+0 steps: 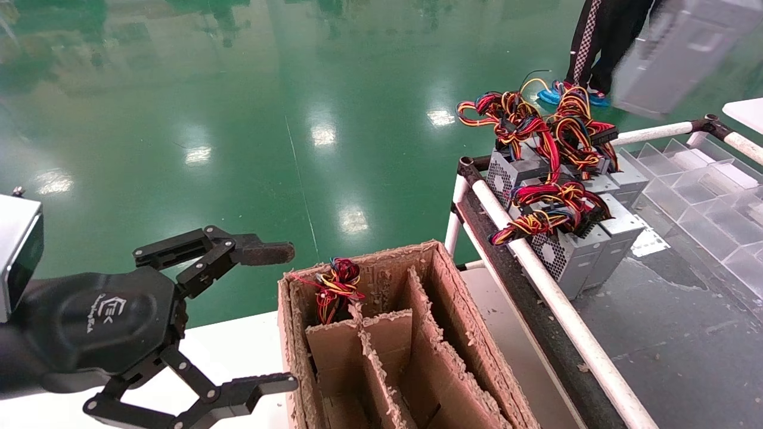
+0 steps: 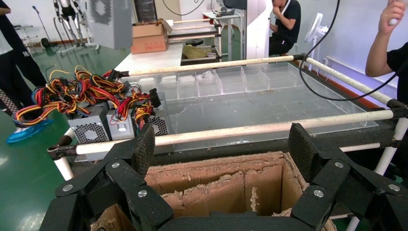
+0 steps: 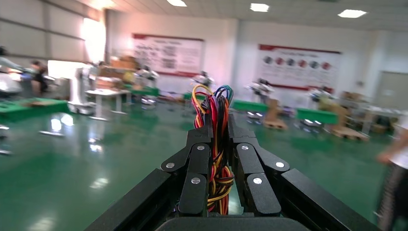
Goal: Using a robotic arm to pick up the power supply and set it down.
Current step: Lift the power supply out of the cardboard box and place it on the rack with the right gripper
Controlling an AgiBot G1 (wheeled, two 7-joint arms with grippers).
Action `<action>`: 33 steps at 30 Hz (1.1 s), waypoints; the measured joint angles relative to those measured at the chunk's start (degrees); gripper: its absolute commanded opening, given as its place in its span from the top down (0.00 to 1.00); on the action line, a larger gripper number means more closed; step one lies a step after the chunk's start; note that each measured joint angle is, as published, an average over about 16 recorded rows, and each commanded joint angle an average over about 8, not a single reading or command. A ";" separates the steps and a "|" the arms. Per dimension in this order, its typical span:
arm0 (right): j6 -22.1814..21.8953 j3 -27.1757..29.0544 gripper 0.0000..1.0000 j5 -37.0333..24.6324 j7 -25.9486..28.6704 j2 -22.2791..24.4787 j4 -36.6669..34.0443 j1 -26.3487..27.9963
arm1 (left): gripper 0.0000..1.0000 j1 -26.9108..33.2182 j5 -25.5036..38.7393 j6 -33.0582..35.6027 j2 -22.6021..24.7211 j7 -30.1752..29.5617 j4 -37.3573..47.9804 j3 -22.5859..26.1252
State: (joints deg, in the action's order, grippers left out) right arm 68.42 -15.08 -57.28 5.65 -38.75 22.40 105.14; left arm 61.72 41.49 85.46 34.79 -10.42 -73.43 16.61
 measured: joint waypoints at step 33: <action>11.87 -3.52 1.00 -5.99 -5.37 7.90 -19.12 -5.28 | 0.00 0.02 -0.08 -0.05 -0.05 0.06 0.00 0.11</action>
State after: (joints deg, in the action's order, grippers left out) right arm 80.28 -18.60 -63.27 0.28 -30.85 3.28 99.86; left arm 61.74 41.41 85.41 34.75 -10.36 -73.43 16.72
